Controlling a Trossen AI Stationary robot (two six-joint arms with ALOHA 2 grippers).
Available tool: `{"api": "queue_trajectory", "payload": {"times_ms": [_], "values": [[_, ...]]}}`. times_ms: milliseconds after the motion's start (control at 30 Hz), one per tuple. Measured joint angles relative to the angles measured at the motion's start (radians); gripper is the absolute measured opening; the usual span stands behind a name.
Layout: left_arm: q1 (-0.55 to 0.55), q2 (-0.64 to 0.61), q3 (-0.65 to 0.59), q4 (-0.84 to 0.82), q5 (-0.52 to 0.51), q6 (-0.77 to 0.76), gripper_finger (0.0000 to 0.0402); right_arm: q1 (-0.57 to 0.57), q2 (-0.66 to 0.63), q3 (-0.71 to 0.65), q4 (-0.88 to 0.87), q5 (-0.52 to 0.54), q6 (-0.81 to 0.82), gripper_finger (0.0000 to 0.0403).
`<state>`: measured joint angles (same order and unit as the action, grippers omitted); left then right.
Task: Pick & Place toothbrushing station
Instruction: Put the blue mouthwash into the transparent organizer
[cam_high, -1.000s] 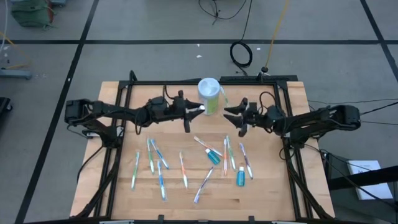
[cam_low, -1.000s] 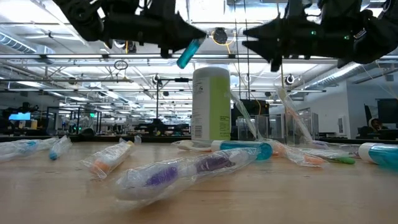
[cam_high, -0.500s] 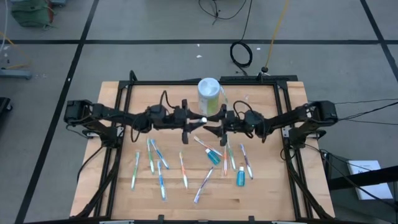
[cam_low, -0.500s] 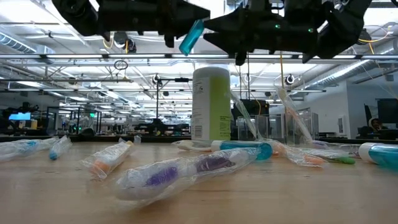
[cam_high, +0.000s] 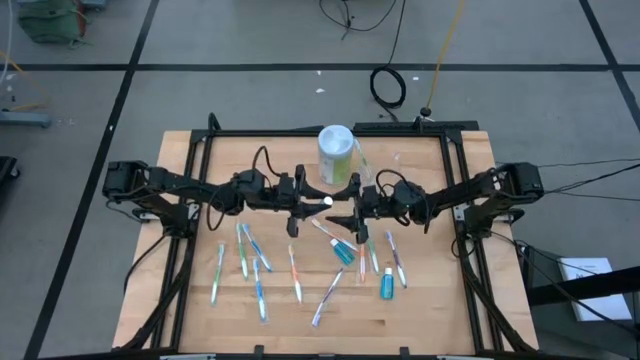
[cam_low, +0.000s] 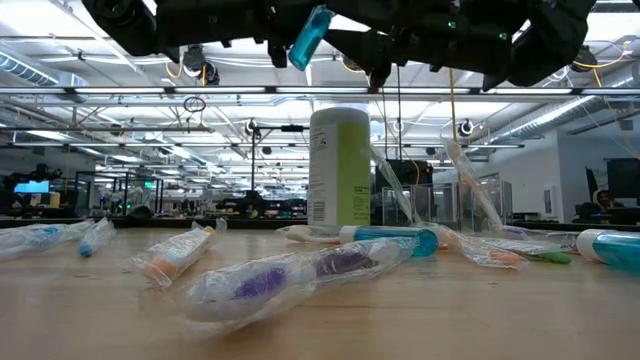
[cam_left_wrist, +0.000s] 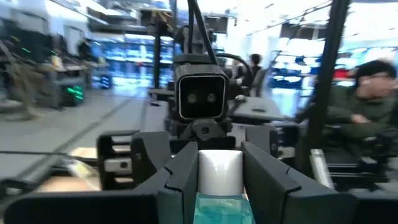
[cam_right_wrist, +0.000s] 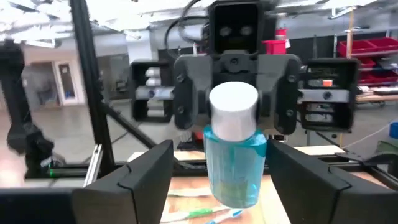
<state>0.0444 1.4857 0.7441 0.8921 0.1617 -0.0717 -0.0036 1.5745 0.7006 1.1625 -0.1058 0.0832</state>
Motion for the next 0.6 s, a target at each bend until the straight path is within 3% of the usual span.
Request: {"api": "queue_trajectory", "payload": {"times_ms": [333,600], "values": [[-0.021,0.0,0.0,0.068,0.022,-0.019,0.0108,0.013,0.045,0.055,-0.025,0.026,-0.017,0.0256],[-0.028,0.002,0.033,0.028,0.021,-0.008,0.0108,0.013,0.114,0.108,-0.016,0.03,-0.006,0.0256]]}}
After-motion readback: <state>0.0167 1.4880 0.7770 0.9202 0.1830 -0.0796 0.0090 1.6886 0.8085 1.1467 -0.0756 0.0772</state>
